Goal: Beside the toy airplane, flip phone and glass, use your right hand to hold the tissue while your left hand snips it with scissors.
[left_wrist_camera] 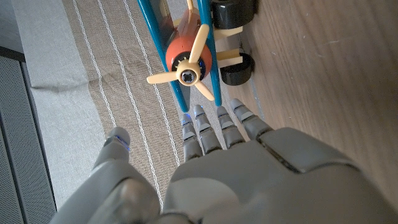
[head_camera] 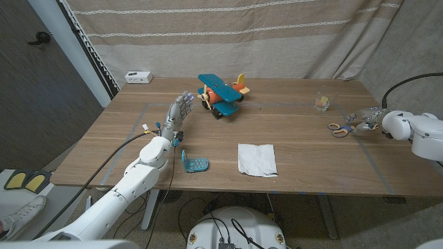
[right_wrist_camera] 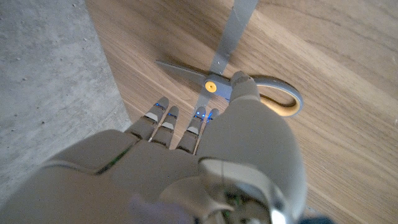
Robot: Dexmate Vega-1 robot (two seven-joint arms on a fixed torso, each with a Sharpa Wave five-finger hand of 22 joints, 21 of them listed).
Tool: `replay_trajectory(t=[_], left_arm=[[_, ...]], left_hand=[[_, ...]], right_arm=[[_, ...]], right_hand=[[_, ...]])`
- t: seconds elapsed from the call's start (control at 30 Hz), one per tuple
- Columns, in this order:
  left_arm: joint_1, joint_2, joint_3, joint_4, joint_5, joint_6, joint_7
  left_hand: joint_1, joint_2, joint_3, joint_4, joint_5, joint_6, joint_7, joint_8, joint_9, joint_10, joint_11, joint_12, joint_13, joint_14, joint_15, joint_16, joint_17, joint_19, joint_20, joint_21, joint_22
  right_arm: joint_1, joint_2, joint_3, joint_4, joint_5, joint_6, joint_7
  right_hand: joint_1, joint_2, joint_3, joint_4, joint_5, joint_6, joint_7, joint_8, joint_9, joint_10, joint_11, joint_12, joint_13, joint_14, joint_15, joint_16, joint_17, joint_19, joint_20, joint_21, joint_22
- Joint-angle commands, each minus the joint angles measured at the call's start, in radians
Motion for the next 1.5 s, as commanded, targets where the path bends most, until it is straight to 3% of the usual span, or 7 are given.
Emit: replay_trajectory(t=[0.03, 0.73, 1.23, 1.5], left_arm=[[-0.004, 0.002, 0.003, -0.006, 0.002, 0.008, 0.0], [0.011, 0.007, -0.002, -0.027, 0.004, 0.019, 0.019], [0.015, 0.008, -0.003, -0.028, 0.003, 0.022, 0.022], [0.013, 0.006, -0.001, -0.025, 0.003, 0.022, 0.022]], left_hand=[[0.002, 0.002, -0.002, -0.004, 0.004, 0.004, 0.0, -0.001, 0.005, 0.008, 0.002, -0.002, 0.002, 0.006, -0.139, 0.002, 0.005, -0.001, -0.067, 0.0, 0.003], [0.002, 0.002, -0.003, -0.004, 0.004, 0.004, -0.001, -0.001, 0.005, 0.007, 0.002, -0.003, 0.002, 0.005, -0.139, 0.001, 0.005, -0.001, -0.068, 0.0, 0.003], [0.002, 0.003, -0.003, -0.004, 0.004, 0.004, 0.001, -0.001, 0.005, 0.008, 0.004, -0.003, 0.002, 0.006, -0.139, 0.002, 0.005, -0.001, -0.067, 0.0, 0.003], [0.002, 0.003, -0.003, -0.004, 0.004, 0.003, -0.001, -0.002, 0.005, 0.009, 0.003, -0.002, 0.002, 0.006, -0.139, 0.002, 0.005, 0.0, -0.068, 0.0, 0.003]], right_arm=[[0.008, 0.01, -0.006, 0.016, -0.007, 0.001, 0.006], [0.038, 0.048, -0.028, 0.058, -0.026, 0.025, -0.005], [0.059, 0.066, -0.044, 0.078, -0.04, 0.035, 0.011], [0.072, 0.074, -0.057, 0.084, -0.057, 0.033, 0.033]], right_hand=[[-0.024, -0.002, -0.005, 0.012, -0.003, 0.004, 0.01, 0.006, 0.009, -0.003, 0.003, 0.011, 0.006, 0.001, -0.179, 0.001, 0.003, 0.0, -0.131, 0.001, 0.004], [-0.05, -0.005, -0.018, 0.032, -0.01, 0.012, 0.018, 0.018, 0.029, 0.013, 0.014, 0.028, 0.018, 0.005, -0.18, 0.002, 0.004, -0.002, -0.127, 0.002, 0.004], [-0.047, -0.004, -0.017, 0.033, -0.012, 0.049, 0.016, 0.042, 0.043, 0.041, 0.009, 0.044, 0.025, 0.012, -0.181, 0.004, 0.004, 0.003, -0.125, 0.004, 0.004], [-0.047, -0.004, -0.017, 0.034, -0.012, 0.045, 0.026, 0.045, 0.05, 0.042, 0.023, 0.046, 0.028, 0.015, -0.18, 0.005, 0.004, 0.002, -0.121, 0.003, 0.004]])
